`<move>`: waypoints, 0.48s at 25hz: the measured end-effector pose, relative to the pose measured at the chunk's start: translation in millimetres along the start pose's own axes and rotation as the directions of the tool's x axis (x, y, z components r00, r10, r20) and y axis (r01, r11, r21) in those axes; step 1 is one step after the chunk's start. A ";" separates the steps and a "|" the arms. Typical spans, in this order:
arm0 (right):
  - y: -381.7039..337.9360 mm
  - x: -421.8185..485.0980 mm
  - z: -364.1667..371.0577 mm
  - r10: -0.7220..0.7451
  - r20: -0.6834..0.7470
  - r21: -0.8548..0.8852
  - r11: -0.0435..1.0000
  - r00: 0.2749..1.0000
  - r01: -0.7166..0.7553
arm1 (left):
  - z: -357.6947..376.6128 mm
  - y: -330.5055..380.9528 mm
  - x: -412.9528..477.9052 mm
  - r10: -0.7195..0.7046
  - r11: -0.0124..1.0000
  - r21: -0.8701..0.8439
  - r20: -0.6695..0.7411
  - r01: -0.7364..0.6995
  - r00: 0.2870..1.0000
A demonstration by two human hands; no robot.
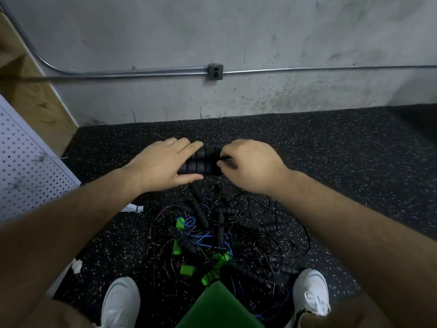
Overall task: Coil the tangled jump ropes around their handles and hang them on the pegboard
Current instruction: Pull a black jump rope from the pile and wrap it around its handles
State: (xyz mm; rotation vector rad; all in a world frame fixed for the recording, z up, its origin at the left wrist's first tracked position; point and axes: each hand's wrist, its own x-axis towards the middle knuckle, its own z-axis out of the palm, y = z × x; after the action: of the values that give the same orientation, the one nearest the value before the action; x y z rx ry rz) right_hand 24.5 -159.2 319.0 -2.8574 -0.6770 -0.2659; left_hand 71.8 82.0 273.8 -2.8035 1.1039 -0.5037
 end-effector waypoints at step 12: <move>43.7 9.8 -8.2 0.105 0.012 0.686 0.723 0.994 -0.085 | -17.6 14.6 -5.3 0.116 0.972 -0.199 -0.068 -0.127 0.991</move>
State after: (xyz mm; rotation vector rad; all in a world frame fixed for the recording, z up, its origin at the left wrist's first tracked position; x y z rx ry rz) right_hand 52.0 -195.3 322.6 -2.1489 -0.4807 -0.0181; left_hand 52.9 75.5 286.0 -2.8822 1.4036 -0.4859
